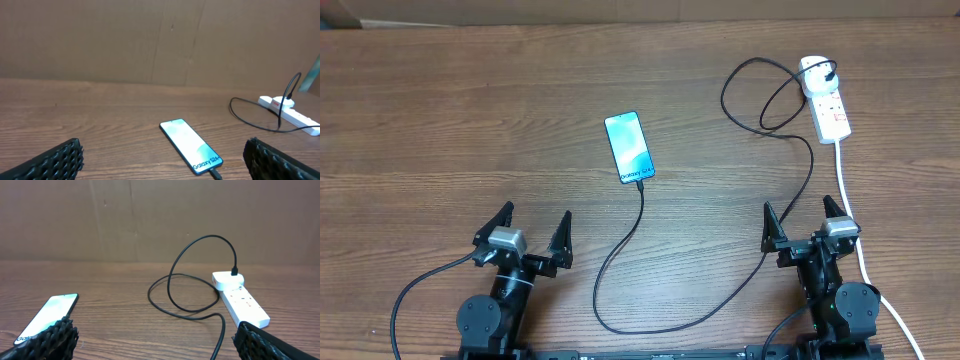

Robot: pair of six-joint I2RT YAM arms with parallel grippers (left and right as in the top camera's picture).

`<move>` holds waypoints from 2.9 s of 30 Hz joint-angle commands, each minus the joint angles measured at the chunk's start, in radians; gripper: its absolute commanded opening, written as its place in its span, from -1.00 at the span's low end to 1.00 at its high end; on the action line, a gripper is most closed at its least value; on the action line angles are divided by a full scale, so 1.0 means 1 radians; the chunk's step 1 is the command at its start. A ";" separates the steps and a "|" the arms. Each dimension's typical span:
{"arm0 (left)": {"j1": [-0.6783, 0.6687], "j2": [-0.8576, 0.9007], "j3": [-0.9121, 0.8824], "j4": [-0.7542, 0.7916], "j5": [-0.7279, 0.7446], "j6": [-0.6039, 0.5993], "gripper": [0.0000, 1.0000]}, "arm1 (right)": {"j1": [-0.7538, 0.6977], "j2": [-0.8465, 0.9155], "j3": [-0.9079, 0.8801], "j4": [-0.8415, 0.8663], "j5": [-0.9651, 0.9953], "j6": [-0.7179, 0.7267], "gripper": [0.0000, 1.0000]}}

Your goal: Plug charger to phone and switch on socket

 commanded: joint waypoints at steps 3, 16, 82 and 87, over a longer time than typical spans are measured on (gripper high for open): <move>0.002 -0.015 -0.006 0.006 -0.052 0.016 0.99 | -0.004 -0.010 -0.010 0.005 0.013 0.001 1.00; 0.002 -0.015 -0.006 -0.100 -0.111 0.100 0.99 | -0.004 -0.010 -0.010 0.005 0.013 0.001 1.00; 0.002 -0.014 -0.006 -0.100 -0.162 0.169 0.99 | -0.004 -0.010 -0.010 0.005 0.013 0.001 1.00; 0.002 -0.014 -0.006 -0.100 -0.162 0.169 0.99 | -0.004 -0.010 -0.010 0.005 0.013 0.001 1.00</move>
